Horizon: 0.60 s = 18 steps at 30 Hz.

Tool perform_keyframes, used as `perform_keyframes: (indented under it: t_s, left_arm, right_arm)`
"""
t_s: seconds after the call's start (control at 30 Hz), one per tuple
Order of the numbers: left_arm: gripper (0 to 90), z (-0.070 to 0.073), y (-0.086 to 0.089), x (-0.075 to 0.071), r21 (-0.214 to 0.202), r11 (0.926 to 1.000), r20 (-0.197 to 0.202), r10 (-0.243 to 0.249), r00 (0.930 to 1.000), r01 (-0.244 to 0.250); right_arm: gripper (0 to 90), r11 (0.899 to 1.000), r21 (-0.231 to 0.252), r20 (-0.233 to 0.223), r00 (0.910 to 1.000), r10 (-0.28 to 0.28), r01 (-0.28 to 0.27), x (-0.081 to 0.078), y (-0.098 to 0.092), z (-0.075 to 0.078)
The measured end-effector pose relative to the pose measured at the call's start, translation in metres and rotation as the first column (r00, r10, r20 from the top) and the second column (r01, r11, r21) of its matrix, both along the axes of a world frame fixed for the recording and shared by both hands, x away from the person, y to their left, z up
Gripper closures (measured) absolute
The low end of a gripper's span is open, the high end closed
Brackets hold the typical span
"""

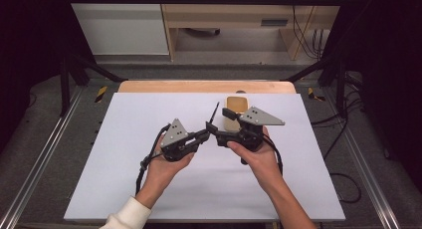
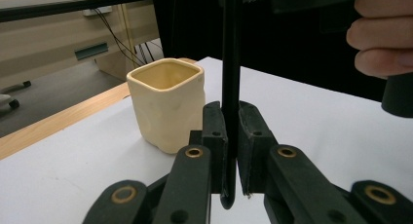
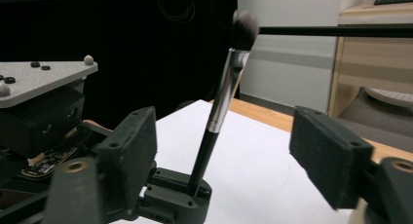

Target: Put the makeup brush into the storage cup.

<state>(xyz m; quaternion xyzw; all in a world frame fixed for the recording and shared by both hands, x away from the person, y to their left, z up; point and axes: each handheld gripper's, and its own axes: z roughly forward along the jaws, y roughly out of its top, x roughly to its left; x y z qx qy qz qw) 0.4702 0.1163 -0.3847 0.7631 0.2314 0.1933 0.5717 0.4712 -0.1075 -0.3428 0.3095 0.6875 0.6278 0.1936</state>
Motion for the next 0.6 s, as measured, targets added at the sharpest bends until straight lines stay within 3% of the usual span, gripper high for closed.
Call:
perform_keyframes:
  t_s: [0.6]
  left_arm:
    - [83.6,-0.002,0.0,-0.002,-0.012,0.9999,-0.003,-0.011,0.9999,0.011]
  right_arm:
    - [62.9,0.996,0.065,-0.041,0.9966,0.071,-0.068,0.003,0.008,-0.011]
